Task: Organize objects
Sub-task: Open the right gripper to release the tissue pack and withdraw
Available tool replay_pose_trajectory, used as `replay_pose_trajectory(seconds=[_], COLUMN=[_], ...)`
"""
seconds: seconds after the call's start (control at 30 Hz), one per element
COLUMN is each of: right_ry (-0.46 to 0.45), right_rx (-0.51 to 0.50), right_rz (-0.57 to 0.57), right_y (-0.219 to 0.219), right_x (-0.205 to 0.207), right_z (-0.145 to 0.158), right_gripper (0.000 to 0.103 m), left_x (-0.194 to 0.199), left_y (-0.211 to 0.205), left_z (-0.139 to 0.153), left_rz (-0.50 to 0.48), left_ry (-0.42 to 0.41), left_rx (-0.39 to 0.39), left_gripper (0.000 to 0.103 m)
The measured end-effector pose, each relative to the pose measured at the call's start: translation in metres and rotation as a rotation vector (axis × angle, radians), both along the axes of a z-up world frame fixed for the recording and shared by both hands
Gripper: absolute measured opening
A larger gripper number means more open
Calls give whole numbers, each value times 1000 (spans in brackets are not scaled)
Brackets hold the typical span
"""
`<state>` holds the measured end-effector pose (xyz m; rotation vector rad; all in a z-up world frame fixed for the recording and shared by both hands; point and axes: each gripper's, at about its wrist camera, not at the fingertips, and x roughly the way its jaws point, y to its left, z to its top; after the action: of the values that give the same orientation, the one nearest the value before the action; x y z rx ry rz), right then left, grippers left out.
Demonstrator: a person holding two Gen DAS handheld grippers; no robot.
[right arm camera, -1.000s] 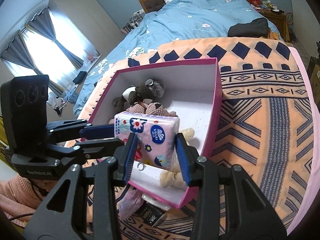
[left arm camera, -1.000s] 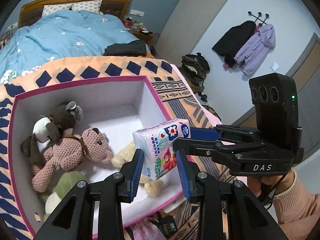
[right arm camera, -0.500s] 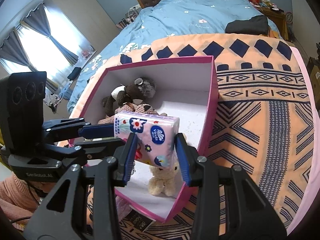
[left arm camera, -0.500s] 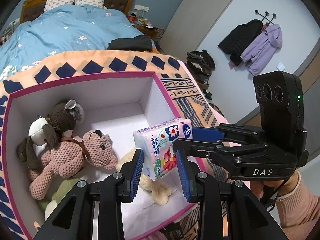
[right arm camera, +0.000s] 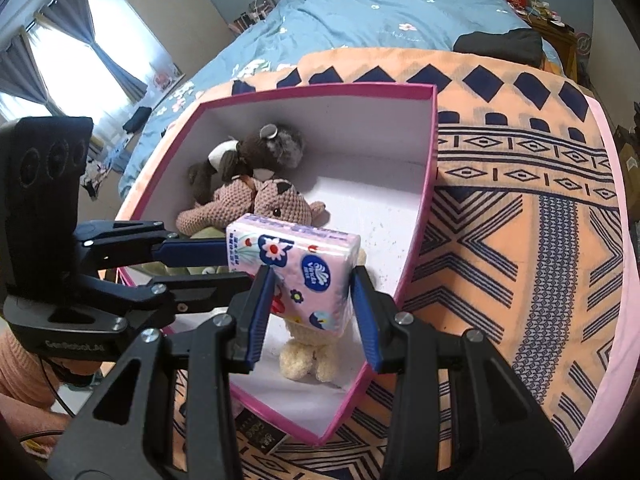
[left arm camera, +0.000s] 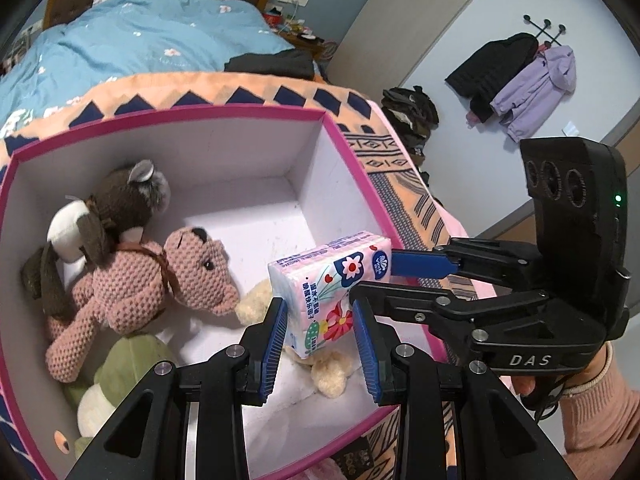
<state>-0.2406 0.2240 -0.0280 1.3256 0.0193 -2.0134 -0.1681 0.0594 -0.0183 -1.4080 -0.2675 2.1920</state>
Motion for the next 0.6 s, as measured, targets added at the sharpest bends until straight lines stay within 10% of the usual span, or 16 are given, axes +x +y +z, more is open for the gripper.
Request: replay_pose_trajectory(seconds=[0.6], right_ry=[-60], right_rx=[28], right_rz=[75], right_y=[-20], right_x=[19], right_z=[-13], right_gripper=[43], left_x=[24], left_y=[-20], left_z=[-15], left_rz=[5], left_ry=[-50], left_rx=[-28], left_gripper=[33])
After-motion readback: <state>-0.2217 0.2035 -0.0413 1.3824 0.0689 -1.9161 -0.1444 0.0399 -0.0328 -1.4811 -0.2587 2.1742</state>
